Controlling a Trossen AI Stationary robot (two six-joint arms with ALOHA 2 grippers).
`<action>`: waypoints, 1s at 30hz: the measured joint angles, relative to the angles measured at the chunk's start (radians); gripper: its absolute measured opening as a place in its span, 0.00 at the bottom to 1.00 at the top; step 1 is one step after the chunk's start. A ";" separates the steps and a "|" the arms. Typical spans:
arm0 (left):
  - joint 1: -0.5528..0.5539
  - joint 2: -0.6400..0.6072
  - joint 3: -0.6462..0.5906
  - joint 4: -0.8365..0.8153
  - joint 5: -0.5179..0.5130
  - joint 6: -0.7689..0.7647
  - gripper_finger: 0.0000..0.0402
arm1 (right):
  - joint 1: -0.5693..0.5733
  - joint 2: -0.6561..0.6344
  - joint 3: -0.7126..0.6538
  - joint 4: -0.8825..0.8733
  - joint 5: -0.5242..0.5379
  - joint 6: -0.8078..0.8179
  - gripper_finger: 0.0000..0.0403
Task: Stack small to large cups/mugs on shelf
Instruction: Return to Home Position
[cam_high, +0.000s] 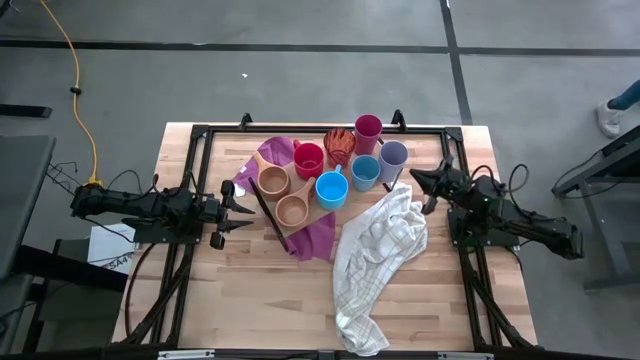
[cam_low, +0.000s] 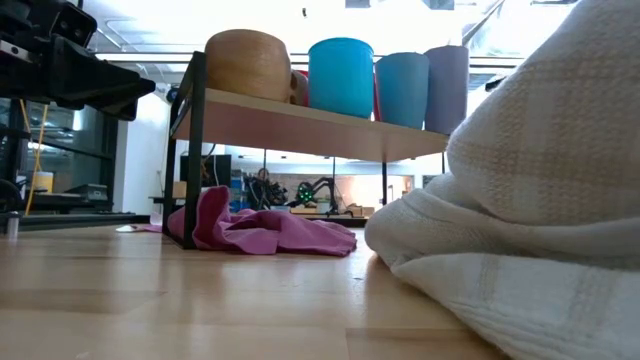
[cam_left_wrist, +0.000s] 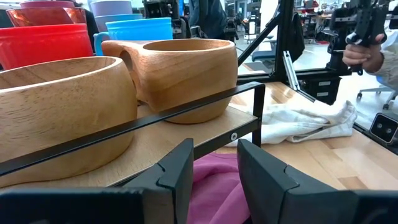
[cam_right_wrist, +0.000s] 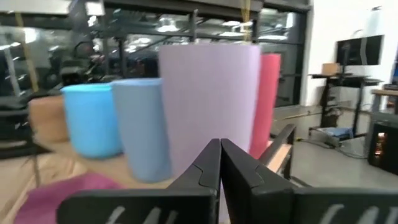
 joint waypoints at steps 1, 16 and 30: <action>0.000 0.000 0.000 0.000 0.000 0.000 0.28 | 0.000 0.000 0.000 -0.014 -0.009 -0.003 0.00; 0.000 0.000 0.000 0.000 0.000 0.000 0.28 | 0.000 0.000 0.000 -0.134 -0.096 -0.126 0.00; 0.000 0.000 0.000 0.000 0.000 0.000 0.28 | 0.000 0.136 0.001 -0.140 -0.128 -0.118 0.00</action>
